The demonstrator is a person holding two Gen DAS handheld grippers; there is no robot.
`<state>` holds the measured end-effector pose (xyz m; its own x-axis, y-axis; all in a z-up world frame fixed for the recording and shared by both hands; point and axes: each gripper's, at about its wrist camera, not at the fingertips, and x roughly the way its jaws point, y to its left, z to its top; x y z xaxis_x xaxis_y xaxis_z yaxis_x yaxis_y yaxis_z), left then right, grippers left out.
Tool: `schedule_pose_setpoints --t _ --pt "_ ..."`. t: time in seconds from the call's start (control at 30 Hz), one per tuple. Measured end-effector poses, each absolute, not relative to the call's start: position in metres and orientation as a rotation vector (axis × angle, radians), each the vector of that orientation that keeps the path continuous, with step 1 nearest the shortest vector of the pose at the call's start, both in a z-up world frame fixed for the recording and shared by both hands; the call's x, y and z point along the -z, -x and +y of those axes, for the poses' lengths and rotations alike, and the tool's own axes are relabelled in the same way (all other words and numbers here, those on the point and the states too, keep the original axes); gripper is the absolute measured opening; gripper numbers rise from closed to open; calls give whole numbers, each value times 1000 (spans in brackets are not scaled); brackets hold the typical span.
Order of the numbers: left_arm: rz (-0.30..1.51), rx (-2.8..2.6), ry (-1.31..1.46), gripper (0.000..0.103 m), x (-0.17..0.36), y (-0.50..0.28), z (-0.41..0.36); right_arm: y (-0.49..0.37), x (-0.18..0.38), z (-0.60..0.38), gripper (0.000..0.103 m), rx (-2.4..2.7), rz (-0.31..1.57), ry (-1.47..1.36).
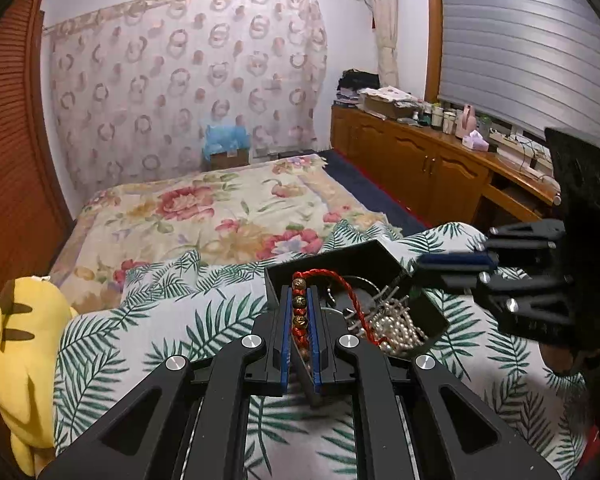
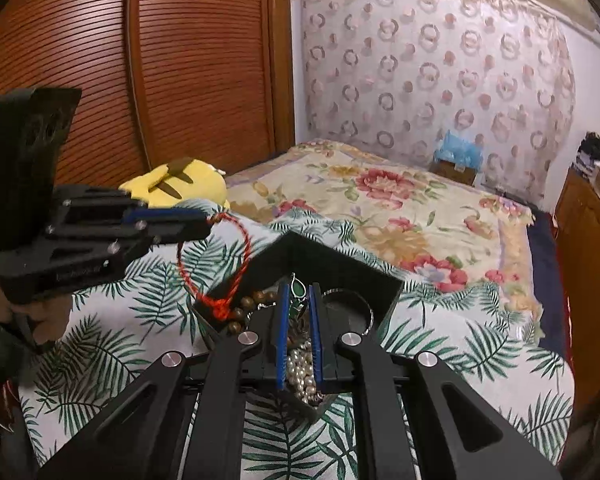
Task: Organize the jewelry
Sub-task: 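Carry the red bracelet with the left tool while the right tool carries the pendant to the box, then open both tools to drop bracelet and pendant into the box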
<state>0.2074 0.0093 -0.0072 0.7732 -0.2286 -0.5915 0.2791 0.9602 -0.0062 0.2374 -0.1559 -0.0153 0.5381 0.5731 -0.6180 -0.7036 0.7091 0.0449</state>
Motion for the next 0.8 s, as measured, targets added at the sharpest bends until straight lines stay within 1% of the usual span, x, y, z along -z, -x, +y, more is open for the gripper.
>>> schedule_pose_setpoints --t 0.17,0.23,0.27,0.3,0.37,0.67,0.73,0.8 --pt "645 277 -101 7 13 -221 1 -235 22 -154 12 -770 673 235" --pt "648 281 -104 7 14 -225 -2 -235 23 -155 13 -768 679 234" --pt "648 282 -105 7 14 -228 -4 -234 22 -155 17 -767 680 233" --pt "649 282 -107 7 15 -231 -5 -233 23 -155 23 -765 680 233" --pt "658 283 -101 7 17 -236 -6 -231 22 -157 27 -762 680 231" --pt "681 274 -93 7 25 -250 -7 -227 26 -168 27 -726 689 223" --pt "682 267 -93 8 25 -250 -7 -225 27 -171 27 -717 691 219" --pt "685 263 -93 16 25 -248 -6 -222 28 -173 27 -711 693 213"
